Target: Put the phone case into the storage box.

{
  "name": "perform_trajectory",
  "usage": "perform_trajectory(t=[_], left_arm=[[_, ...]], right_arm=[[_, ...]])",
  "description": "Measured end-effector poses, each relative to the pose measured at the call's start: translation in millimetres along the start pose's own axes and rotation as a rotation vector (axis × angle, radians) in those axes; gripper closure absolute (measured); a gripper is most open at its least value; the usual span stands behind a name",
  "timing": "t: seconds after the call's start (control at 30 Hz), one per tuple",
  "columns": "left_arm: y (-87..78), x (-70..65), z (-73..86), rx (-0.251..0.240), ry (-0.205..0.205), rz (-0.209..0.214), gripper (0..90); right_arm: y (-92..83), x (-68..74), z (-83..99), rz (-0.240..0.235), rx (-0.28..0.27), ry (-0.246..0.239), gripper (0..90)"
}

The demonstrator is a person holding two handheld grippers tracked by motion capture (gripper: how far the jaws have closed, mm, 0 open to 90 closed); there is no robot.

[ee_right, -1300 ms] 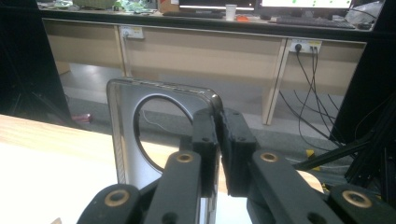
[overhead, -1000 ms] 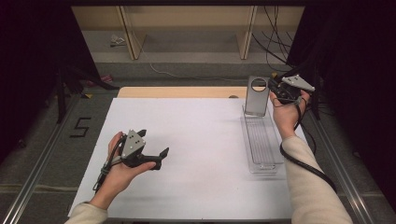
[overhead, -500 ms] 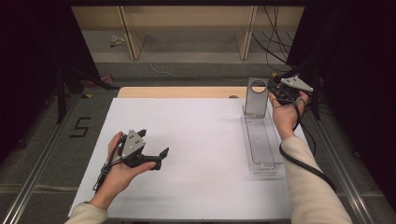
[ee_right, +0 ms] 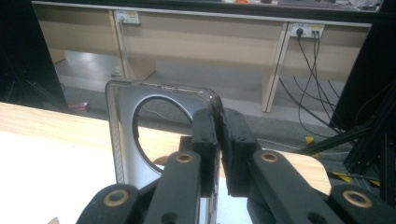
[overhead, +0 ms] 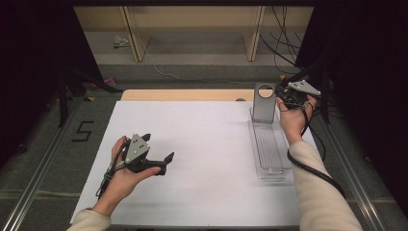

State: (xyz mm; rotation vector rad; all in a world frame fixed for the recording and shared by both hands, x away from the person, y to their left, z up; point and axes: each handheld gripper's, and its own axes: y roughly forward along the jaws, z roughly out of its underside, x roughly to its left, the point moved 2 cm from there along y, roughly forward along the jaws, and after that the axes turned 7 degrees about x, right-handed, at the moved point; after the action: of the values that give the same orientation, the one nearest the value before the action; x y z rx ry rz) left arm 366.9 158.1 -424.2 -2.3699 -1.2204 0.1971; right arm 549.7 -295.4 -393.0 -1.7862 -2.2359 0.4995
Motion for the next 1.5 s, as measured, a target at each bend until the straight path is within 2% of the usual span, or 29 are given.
perform_trajectory(t=[1.03, 1.33, 1.5], left_arm=[[-0.1, 0.2, 0.2, 0.002, 0.002, -0.001, 1.6], [-0.3, 0.1, 0.0, -0.001, 0.001, -0.002, 1.6], [-0.2, 0.1, 0.2, 0.002, 0.003, -0.001, 1.6]], right_arm=[[8.3, -2.3, 10.1, -0.006, 0.048, 0.007, 85.1], [9.4, -3.5, 10.9, -0.005, 0.045, 0.007, 85.0], [10.7, -4.0, 11.5, -0.007, 0.051, 0.009, 81.7]])
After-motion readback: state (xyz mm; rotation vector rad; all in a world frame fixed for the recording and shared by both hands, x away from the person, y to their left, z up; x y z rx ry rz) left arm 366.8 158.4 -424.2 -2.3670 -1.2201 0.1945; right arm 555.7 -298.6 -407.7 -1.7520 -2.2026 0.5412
